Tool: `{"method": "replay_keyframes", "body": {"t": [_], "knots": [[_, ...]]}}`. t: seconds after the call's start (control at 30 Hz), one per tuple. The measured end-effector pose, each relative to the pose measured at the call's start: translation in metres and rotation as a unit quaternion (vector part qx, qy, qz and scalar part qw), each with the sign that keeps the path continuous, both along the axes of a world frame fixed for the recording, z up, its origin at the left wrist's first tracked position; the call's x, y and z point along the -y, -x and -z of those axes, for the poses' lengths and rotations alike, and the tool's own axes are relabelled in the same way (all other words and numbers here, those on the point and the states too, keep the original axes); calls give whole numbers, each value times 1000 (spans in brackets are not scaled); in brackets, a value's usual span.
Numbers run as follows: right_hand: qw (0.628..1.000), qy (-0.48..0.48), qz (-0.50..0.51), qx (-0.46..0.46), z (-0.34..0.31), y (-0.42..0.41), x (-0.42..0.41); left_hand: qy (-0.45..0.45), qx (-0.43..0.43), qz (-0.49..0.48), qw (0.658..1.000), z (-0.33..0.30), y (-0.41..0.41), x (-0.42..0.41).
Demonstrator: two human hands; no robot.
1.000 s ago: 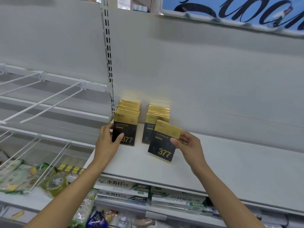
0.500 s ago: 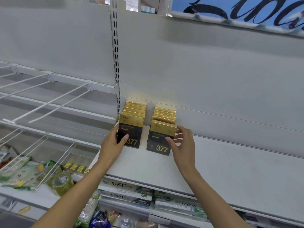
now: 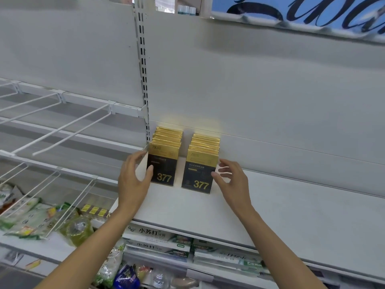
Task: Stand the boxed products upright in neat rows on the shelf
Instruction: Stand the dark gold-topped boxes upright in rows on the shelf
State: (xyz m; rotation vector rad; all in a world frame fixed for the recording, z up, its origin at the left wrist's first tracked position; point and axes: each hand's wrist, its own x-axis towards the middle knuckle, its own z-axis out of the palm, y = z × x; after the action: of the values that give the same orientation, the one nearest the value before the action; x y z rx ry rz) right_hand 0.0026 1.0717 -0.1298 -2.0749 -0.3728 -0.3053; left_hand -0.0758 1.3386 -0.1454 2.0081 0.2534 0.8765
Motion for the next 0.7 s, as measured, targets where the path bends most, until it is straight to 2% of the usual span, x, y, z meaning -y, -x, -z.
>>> {"method": "replay_keyframes", "body": {"t": [0.1, 0.2, 0.3, 0.47, 0.7], "knots": [[999, 28, -17, 26, -13, 10, 32, -102, 55, 45, 992, -9, 7, 18], [998, 52, -41, 24, -27, 28, 68, -147, 55, 159, 975, -22, 4, 52], [997, 60, -46, 11, -37, 51, 102, -115, 8, 274, 955, -34, -3, 100], [998, 69, -5, 12, -46, 87, 164, -76, -63, 371, 923, -39, -14, 180], [995, 79, 57, 9, -52, 137, 267, -87, -53, 470, 877, -50, 0, 292]]}}
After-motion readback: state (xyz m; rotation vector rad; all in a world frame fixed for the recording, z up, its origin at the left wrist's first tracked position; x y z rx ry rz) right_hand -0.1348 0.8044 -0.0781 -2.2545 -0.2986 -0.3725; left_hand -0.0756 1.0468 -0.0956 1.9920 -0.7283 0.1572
